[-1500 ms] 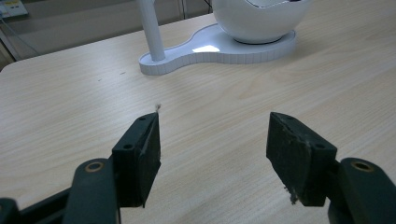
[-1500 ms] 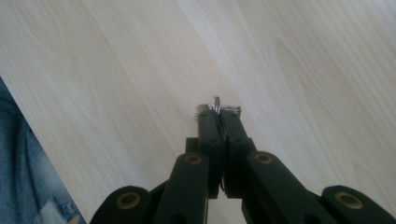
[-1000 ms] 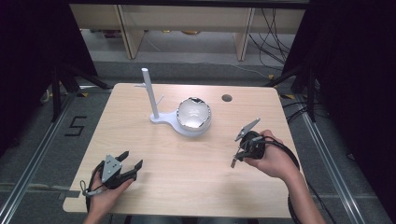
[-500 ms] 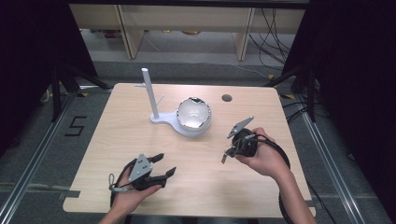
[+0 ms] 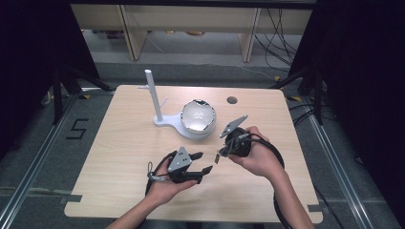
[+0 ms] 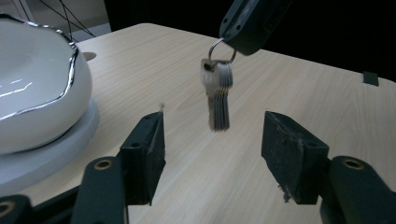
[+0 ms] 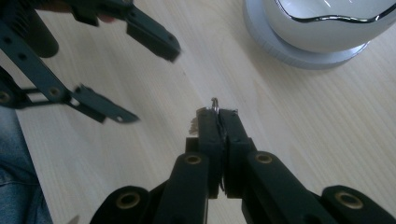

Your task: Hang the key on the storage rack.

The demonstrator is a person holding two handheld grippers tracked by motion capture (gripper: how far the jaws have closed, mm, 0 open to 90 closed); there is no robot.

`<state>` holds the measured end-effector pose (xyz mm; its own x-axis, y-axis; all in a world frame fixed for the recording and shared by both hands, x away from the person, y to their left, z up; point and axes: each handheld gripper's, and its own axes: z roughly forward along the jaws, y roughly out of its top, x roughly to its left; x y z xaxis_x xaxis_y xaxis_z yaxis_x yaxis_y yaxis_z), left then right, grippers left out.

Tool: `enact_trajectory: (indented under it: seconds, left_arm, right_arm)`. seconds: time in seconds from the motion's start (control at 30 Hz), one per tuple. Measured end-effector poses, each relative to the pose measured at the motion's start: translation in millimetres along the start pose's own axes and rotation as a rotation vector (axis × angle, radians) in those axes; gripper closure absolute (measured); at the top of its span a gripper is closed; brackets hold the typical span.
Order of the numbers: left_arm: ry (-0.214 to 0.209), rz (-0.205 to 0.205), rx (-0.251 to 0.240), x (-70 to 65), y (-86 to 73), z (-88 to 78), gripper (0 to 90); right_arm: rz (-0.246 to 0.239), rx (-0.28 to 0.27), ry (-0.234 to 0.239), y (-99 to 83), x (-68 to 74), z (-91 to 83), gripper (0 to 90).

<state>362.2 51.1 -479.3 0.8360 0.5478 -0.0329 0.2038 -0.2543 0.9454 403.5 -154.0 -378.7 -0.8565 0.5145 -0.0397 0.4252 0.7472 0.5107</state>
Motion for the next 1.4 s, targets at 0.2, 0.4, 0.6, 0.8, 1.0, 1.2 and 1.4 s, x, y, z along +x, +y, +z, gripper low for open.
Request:
enact_trajectory:
  seconds: [0.2, 0.4, 0.6, 0.8, 1.0, 1.2, 1.4]
  left_arm:
    - [0.027, -0.01, 0.007, -4.7, 1.5, 16.4, 47.7]
    - [0.049, -0.008, 0.023, -6.5, 0.3, 26.1, 56.7]
    - [0.091, -0.007, 0.021, -7.6, -0.1, 29.9, 70.3]
    - [0.097, 0.001, 0.036, -5.0, 0.9, 27.4, 80.4]
    - [0.104, 0.028, 0.074, -3.8, 4.2, 23.9, 81.0]
    - [0.1, 0.071, 0.129, 0.9, 8.2, 16.7, 81.2]
    - [0.111, 0.1, 0.195, 15.0, 6.1, 9.5, 81.2]
  right_arm:
    - [-0.001, -0.007, 0.009, 4.6, 1.3, 0.9, 89.5]
    - [0.0, -0.009, 0.013, 6.3, 2.0, 1.3, 89.5]
    - [0.033, 0.003, 0.017, 6.6, 4.1, 0.7, 89.5]
    - [-0.018, -0.02, 0.015, 7.4, 1.9, 1.7, 89.4]
    - [0.009, -0.015, 0.033, 7.6, 2.8, 2.8, 89.1]
    - [0.021, -0.111, 0.025, 1.1, 0.1, 5.9, 72.9]
    - [0.045, -0.213, 0.01, -18.7, -8.1, 0.2, 68.0]
